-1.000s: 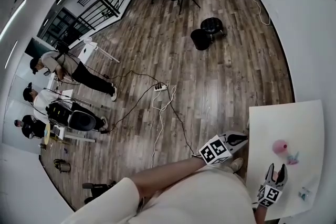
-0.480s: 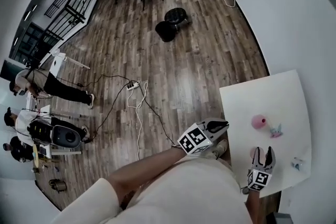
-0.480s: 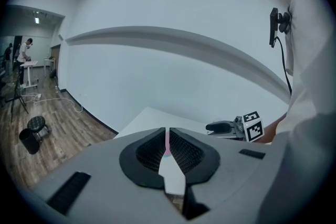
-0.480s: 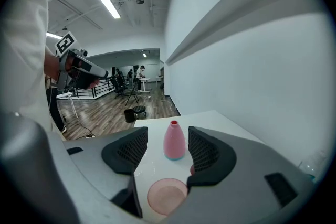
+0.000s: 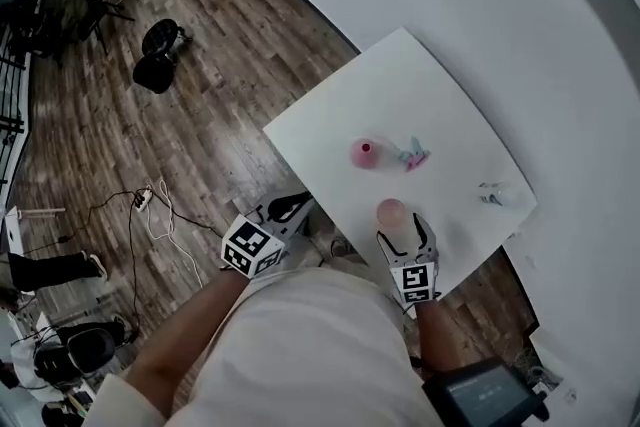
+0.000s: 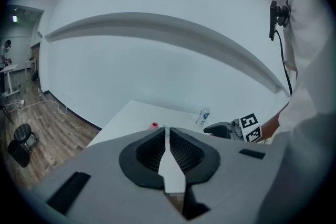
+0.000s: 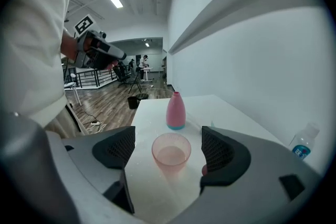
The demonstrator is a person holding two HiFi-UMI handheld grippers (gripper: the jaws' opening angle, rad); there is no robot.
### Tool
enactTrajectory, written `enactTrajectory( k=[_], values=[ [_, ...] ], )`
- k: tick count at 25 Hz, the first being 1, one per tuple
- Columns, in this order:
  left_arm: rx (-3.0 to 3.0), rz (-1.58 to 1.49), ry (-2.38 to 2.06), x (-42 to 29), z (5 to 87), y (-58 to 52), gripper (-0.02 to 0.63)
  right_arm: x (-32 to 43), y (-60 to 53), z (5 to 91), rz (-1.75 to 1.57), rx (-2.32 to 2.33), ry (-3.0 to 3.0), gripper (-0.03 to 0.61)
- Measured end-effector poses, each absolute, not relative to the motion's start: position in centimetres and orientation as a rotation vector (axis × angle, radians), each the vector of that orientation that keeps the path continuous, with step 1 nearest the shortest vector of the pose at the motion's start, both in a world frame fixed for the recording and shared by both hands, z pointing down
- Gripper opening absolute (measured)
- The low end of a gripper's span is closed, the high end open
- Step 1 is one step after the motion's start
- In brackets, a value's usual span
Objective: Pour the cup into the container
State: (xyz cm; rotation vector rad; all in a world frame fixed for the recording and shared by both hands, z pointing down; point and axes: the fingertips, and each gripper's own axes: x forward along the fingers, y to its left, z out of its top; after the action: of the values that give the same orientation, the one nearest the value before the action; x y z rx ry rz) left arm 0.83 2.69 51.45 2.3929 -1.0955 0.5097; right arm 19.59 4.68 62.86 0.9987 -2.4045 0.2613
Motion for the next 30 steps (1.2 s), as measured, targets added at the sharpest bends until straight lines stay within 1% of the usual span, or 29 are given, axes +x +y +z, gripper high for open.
enactTrajectory(
  k=[3, 13, 30],
  values=[
    [2.407, 0.533, -1.054, 2.2, 52.2, 2.9, 0.026, 20.2, 5.6, 65.9, 0.265, 0.985, -2.358, 0.394],
    [2.407, 0.565, -1.016, 4.1, 53.1, 4.0, 0.035, 20.8, 4.8, 71.6, 0.288, 1.032, -2.293, 0.396],
    [2.343, 0.581, -1.034, 3.5, 55.0, 5.1, 0.035, 19.7, 3.0, 74.6, 0.285, 1.045, -2.280, 0.394]
  ],
)
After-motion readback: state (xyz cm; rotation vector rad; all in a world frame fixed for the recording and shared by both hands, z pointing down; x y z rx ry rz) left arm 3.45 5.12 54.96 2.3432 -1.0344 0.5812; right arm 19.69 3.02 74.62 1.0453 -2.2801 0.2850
